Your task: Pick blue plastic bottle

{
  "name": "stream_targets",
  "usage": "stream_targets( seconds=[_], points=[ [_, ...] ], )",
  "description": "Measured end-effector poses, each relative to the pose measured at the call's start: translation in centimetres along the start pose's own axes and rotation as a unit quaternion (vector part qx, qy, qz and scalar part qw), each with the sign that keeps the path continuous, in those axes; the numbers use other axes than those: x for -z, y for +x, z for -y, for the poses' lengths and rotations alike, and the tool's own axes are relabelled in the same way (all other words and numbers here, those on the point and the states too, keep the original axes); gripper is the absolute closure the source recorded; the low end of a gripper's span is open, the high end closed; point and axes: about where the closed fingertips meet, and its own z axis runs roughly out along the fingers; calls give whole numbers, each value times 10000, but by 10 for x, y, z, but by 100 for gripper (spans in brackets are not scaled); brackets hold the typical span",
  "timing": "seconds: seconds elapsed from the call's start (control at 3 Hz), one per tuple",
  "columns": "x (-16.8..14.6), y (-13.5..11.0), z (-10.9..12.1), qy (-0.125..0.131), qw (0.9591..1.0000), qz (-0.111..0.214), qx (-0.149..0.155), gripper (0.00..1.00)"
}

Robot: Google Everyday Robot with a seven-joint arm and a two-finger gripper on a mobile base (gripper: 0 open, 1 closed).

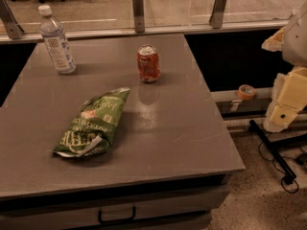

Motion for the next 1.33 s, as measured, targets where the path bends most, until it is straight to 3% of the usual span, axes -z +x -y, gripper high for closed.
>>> stream_targets(
  seconds=[0.67,1.0,1.33],
  points=[
    [2,-4,2,66,9999,75,-13,0],
    [0,-50,16,141,9973,702,173,0],
    [2,-122,32,220,9832,1767,409,0]
  ],
)
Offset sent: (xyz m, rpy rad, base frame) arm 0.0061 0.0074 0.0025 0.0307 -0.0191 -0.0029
